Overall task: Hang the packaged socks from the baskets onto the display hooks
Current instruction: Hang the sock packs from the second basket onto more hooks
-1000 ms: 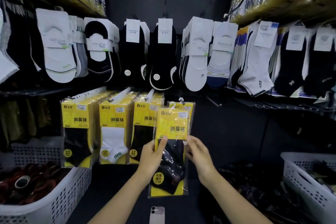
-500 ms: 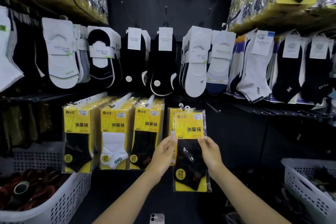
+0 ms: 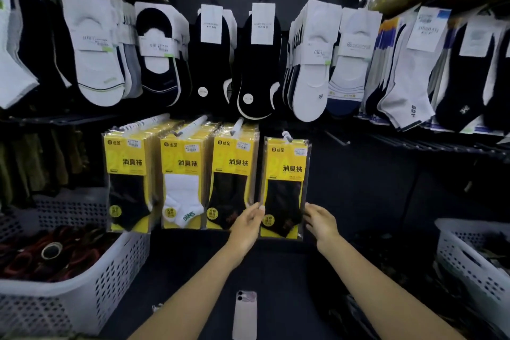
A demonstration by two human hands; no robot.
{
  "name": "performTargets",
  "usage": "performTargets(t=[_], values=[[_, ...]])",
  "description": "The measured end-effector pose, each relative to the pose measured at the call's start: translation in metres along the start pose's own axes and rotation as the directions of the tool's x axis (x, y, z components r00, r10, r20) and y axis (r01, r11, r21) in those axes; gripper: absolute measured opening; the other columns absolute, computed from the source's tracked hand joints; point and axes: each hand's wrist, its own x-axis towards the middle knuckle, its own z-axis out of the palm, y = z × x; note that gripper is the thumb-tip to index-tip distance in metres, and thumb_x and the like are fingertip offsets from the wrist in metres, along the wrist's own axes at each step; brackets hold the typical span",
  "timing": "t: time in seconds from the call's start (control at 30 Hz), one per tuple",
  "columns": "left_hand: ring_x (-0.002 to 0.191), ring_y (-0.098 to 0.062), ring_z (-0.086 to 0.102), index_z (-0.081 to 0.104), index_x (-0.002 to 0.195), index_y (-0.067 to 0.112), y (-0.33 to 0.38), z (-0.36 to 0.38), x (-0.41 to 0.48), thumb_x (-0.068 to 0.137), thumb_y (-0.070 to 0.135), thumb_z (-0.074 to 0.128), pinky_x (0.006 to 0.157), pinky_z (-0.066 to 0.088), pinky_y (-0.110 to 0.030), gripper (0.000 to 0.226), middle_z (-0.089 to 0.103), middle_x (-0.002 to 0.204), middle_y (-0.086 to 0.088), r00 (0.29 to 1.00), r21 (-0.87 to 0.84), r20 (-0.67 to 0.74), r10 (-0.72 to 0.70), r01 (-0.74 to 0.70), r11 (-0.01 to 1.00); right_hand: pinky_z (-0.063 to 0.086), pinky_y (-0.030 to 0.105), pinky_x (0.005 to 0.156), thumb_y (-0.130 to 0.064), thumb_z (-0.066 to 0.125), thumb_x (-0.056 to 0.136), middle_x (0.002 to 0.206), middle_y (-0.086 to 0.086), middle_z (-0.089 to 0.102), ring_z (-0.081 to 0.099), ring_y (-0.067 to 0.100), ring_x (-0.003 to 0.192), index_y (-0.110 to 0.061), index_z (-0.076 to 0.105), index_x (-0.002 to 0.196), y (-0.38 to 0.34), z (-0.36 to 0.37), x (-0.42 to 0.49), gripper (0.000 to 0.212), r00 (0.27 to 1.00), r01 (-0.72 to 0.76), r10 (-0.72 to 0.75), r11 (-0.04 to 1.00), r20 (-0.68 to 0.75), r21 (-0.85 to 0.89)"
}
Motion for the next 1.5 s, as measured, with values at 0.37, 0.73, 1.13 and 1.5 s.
performTargets(t=[0.37, 0.73, 1.13, 1.5], values=[[0.125, -0.027, 0.050, 0.056, 0.127, 0.004, -0.177, -0.008, -0.160, 0.098, 0.025, 0.046, 0.101, 0.038, -0.034, 0.037, 0.056, 0.132, -0.014, 0.901, 0.111, -0.031, -0.432, 0.432, 0.895, 0.053, 0.034, 0.076, -0.002, 0.055, 0.093, 0.122, 0.026, 0.060, 0.061, 0.040, 0.106, 0.007, 0.059, 0.118, 0.189, -0.083, -0.101, 0.027, 0.894, -0.395, 0.440, 0.861, 0.080, -0.319], [0.122, -0.026, 0.050, 0.051, 0.132, 0.013, -0.289, -0.041, -0.250, 0.095, 0.037, 0.052, 0.100, 0.041, -0.032, 0.044, 0.055, 0.132, -0.009, 0.802, 0.520, -0.009, -0.597, 0.514, 0.682, 0.047, 0.034, 0.085, -0.030, 0.067, 0.088, 0.125, 0.007, 0.057, 0.055, 0.023, 0.112, -0.020, 0.059, 0.095, 0.304, -0.129, -0.181, 0.014, 0.673, -0.456, 0.732, 0.522, 0.104, -0.721], [0.139, -0.026, 0.028, 0.043, 0.139, 0.027, -0.291, -0.040, -0.265, 0.093, 0.044, 0.051, 0.113, 0.026, -0.041, 0.049, 0.032, 0.152, -0.002, 0.781, 0.684, 0.051, -0.622, 0.427, 0.592, 0.031, 0.043, 0.113, -0.033, 0.079, 0.072, 0.142, 0.013, 0.048, 0.045, 0.029, 0.131, -0.008, 0.043, 0.138, 0.320, -0.116, -0.197, 0.079, 0.600, -0.567, 0.759, 0.626, 0.252, -0.536], [0.128, -0.019, 0.042, 0.030, 0.144, 0.011, -0.211, -0.008, -0.209, 0.078, 0.029, 0.076, 0.104, 0.038, -0.033, 0.082, 0.035, 0.149, -0.009, 0.848, 0.041, -0.285, -0.447, 0.477, 0.878, 0.030, 0.045, 0.111, -0.044, 0.075, 0.073, 0.137, 0.006, 0.051, 0.044, 0.027, 0.129, -0.012, 0.051, 0.132, 0.238, -0.095, -0.147, 0.071, 0.877, -0.456, 0.464, 0.886, 0.124, -0.086]])
